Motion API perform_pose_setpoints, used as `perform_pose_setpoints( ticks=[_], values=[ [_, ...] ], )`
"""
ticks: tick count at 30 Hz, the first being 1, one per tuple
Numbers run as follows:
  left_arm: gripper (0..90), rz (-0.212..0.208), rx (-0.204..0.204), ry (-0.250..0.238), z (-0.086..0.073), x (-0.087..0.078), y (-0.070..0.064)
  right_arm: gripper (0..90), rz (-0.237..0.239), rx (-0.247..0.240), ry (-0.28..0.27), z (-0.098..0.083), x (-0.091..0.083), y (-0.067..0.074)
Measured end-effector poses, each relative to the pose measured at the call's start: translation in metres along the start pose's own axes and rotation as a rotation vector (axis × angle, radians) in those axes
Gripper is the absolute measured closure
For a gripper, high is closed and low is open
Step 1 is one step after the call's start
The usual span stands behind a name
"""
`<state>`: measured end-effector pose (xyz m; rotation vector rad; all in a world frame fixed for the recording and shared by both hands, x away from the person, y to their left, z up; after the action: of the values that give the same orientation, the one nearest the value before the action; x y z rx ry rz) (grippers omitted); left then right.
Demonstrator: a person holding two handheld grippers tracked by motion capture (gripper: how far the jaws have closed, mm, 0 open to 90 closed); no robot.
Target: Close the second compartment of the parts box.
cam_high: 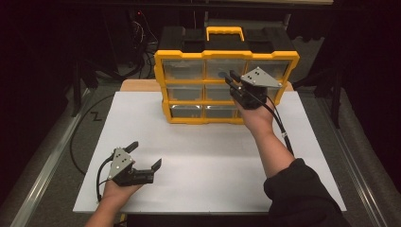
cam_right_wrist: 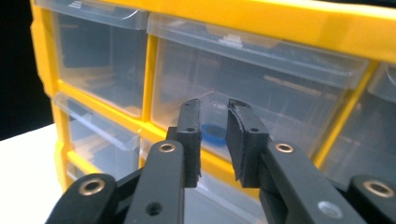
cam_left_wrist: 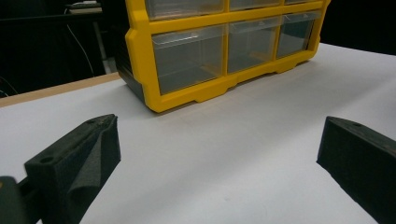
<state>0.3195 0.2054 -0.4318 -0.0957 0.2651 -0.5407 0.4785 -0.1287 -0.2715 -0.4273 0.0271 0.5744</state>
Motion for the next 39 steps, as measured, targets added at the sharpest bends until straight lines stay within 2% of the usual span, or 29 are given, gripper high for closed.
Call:
perform_pose_setpoints(
  ticks=[13,15,24,29,39],
  values=[
    [0.0,0.002,0.001,0.003,0.000,0.001,0.000,60.3,0.078,0.046,0.038,-0.028,-0.020,0.009],
    [0.0,0.002,0.002,0.004,0.000,0.001,0.000,57.6,0.098,0.062,0.039,-0.033,-0.025,0.013],
    [0.0,0.004,0.003,0.006,-0.001,0.002,-0.001,39.4,0.156,0.078,0.065,-0.059,-0.045,0.032],
    [0.0,0.006,0.001,0.008,-0.001,0.002,0.000,27.8,0.168,0.106,0.083,-0.075,-0.059,0.039],
    [0.0,0.010,-0.004,0.015,-0.001,0.003,0.000,12.0,0.164,0.107,0.117,-0.102,-0.090,0.039]
  ],
)
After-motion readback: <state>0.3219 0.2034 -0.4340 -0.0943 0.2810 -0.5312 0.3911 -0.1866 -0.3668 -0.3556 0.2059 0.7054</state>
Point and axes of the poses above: each handheld gripper's, and its own axes: x roughly forward along the jaws, z roughly out of its top, y roughly to its left, the point moved 2 cm from there along x, roughly forward along the jaws, and after that the axes turned 11 degrees about -x, right-handed, at the moved point
